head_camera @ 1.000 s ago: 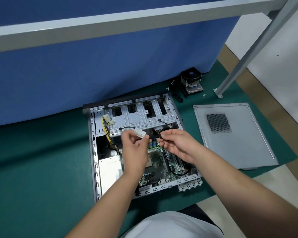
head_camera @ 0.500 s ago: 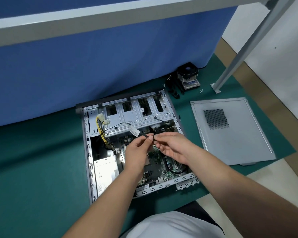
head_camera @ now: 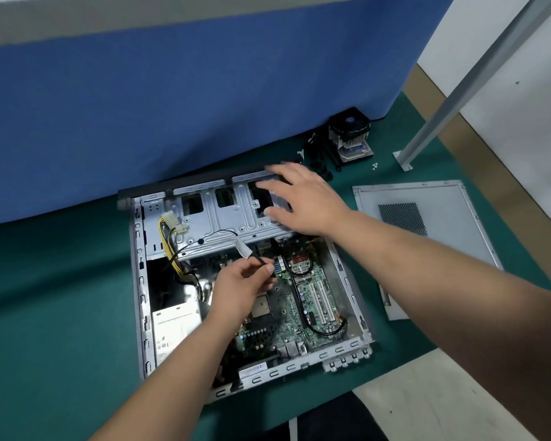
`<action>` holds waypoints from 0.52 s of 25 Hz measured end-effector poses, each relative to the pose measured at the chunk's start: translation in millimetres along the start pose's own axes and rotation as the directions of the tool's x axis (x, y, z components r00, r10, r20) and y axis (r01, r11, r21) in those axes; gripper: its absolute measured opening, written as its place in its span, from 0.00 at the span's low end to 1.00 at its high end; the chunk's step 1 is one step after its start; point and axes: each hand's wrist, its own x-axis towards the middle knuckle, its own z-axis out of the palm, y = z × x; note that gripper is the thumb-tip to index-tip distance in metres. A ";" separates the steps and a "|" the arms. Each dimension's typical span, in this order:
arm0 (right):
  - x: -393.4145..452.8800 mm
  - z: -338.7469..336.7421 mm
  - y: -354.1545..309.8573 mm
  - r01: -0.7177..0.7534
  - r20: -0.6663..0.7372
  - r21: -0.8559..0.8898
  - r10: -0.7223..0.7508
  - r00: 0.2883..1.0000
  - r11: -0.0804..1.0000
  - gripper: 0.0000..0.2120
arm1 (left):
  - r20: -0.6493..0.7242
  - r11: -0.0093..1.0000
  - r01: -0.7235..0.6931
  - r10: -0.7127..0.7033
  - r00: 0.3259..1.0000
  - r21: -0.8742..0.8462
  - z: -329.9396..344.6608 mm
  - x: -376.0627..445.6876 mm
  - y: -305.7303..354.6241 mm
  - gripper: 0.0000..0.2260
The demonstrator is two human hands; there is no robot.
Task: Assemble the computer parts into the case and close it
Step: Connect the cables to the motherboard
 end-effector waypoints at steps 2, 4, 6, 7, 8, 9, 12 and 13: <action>13.9 13.5 10.3 0.105 0.114 -0.163 -0.087 0.990 0.981 0.31 | 0.016 0.998 0.000 -0.001 1.000 0.067 1.8 8.4 -10.4 0.05; 16.1 28.5 16.0 0.150 0.119 -0.260 -0.122 0.985 0.954 0.33 | 0.040 0.992 0.003 -0.008 0.999 0.122 5.5 12.2 -19.2 0.05; 17.1 37.2 19.8 0.151 0.063 -0.287 -0.139 0.988 0.946 0.33 | 0.064 0.984 0.010 -0.022 0.998 0.175 10.4 14.5 -29.2 0.06; 17.4 38.8 20.3 0.148 0.048 -0.283 -0.141 0.989 0.947 0.33 | 0.068 0.974 0.004 -0.020 0.997 0.229 12.9 15.3 -33.2 0.06; 17.6 38.7 20.2 0.141 0.038 -0.274 -0.135 0.990 0.951 0.33 | 0.080 0.955 -0.016 -0.008 0.997 0.296 15.7 17.1 -35.3 0.05; 18.6 38.0 20.3 0.130 0.031 -0.261 -0.126 0.992 0.957 0.33 | 0.105 0.934 -0.046 0.009 0.994 0.354 19.2 20.1 -36.5 0.05; 20.0 37.8 20.0 0.122 0.018 -0.208 -0.121 0.992 0.971 0.32 | 0.185 0.871 -0.140 0.057 0.981 0.472 31.6 27.7 -38.4 0.02; 19.6 38.9 21.0 0.122 0.010 -0.200 -0.122 0.992 0.972 0.31 | 0.204 0.836 -0.181 0.084 0.975 0.518 36.0 30.8 -37.5 0.01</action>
